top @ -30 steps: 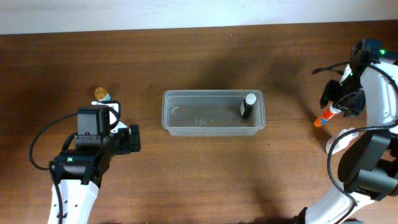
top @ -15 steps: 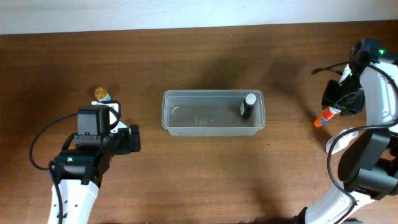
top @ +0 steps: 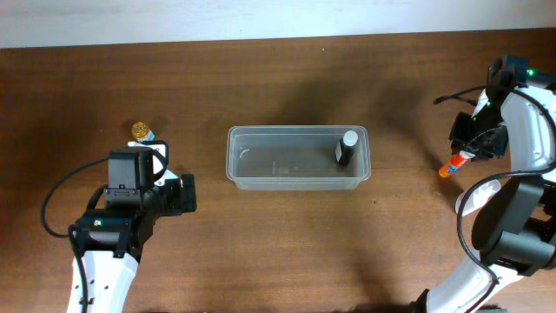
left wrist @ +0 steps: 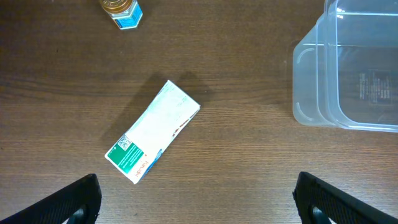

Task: Pack container
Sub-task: 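Move the right gripper to the orange tube and grasp it, then place the orange tube upright beside the black bottle in the container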

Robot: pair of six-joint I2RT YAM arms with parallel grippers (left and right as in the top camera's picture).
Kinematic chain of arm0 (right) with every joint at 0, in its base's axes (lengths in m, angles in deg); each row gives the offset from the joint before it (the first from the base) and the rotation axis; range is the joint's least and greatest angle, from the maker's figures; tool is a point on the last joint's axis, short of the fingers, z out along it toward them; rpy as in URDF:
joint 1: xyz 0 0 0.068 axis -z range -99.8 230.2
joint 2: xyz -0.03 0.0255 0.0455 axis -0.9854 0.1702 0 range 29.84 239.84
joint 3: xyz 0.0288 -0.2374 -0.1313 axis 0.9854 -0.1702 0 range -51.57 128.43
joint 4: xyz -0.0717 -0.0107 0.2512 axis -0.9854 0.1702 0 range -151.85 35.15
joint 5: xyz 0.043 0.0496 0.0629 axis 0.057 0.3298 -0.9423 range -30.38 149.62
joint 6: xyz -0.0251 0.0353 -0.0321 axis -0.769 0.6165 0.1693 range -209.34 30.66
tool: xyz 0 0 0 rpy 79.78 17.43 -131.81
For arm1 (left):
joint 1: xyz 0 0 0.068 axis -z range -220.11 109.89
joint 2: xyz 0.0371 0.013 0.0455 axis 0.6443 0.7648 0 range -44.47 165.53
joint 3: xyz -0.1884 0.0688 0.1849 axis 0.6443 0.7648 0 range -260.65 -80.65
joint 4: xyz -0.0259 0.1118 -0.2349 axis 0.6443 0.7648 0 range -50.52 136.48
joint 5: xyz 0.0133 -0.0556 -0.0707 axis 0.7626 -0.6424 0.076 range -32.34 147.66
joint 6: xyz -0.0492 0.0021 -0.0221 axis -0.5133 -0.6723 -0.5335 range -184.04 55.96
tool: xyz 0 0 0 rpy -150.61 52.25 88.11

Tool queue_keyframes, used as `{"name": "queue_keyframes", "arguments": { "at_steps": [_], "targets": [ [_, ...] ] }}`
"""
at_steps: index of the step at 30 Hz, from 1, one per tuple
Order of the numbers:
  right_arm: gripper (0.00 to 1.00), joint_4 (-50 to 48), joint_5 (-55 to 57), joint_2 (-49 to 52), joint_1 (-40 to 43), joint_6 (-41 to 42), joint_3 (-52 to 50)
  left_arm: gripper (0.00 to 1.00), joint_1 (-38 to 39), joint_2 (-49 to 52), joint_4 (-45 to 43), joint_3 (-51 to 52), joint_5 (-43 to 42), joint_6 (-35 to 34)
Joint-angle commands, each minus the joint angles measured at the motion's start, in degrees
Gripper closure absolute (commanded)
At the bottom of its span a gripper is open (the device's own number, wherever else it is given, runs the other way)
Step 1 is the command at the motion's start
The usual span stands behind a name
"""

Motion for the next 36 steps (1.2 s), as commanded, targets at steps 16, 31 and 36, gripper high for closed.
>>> {"name": "queue_keyframes", "arguments": {
  "at_steps": [16,31,36],
  "targets": [
    [0.78,7.3,-0.7,-7.9,-4.5,-1.6,6.3,0.01,-0.3,0.2,0.0,-1.2,-0.6,-0.5],
    [0.77,10.9,-2.7,-22.8,-30.0,-0.5,8.1,0.01,-0.3,0.2,0.0,-1.2,-0.6,-0.5],
    [0.77,8.5,-2.7,-19.7,-32.9,2.1,4.7,0.01,-0.3,0.2,0.0,-1.2,-0.6,-0.5]
  ]
}}
